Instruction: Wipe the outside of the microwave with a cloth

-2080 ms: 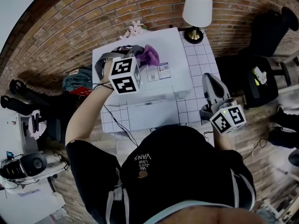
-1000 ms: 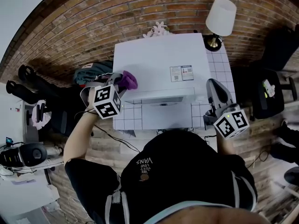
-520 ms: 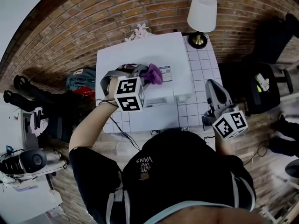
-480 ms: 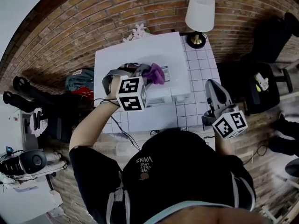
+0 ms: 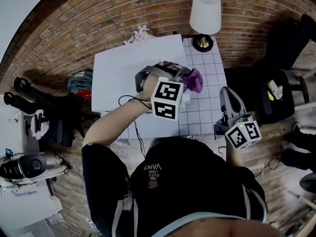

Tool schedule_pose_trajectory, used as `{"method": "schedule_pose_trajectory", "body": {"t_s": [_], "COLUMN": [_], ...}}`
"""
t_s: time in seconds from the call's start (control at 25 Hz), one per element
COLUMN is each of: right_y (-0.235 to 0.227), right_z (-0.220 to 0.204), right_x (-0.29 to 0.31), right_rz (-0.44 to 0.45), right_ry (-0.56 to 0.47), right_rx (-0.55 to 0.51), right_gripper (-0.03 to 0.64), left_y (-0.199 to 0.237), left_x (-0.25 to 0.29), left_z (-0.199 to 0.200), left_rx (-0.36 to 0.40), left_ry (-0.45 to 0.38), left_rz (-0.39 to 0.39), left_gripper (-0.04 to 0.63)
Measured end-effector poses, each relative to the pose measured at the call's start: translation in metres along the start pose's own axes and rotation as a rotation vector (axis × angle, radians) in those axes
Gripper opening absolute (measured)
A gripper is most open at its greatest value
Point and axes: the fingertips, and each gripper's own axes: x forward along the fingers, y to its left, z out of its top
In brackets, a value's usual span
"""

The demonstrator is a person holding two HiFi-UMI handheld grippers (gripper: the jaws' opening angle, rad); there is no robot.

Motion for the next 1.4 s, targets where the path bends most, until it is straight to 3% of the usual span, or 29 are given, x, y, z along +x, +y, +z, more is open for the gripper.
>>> {"method": "schedule_pose_trajectory", "body": {"t_s": [0.16,0.36,0.52,0.64,0.92,1.04,1.2,1.4], "right_y": [0.015,0.050,0.097,0.138,0.248,0.289,0.333,0.360], "right_z": [-0.006,-0.008,-0.019,-0.034,-0.081,-0.105,-0.135,-0.158], "right_x": [0.009,0.023,0.040,0.058,0.105,0.119,0.131,0.132], "right_rz": [0.036,0.064,0.081,0.085,0.113,0.114,0.102,0.043], "right_ry": [0.004,-0.004,-0.014,-0.012,0.001,0.021,0.054,0.090], "right_rx": [0.011,-0.021,-0.037,-0.050,-0.077,-0.080,-0.086,-0.111], "right_gripper": [0.000,0.000,0.000,0.000,0.000,0.000,0.000,0.000], "left_y": [0.007,0.023,0.024,0.011,-0.060,-0.099,-0.156,-0.207], "left_x": [-0.004,-0.040,-0.099,-0.148,-0.245,-0.270,-0.268,-0.240], "left_z": [0.005,-0.014,-0.061,-0.122,-0.301,-0.356,-0.401,-0.411], "left_rx": [-0.079,-0.209,-0.331,-0.389,-0.615,-0.689,-0.781,-0.856], "left_ry": [-0.089,-0.238,-0.352,-0.353,-0.306,-0.319,-0.383,-0.509], "left_rz": [0.031,0.158,0.265,0.349,0.508,0.571,0.586,0.578], "left_gripper": [0.129,0.129,0.129,0.129,0.129,0.129,0.129,0.129]}}
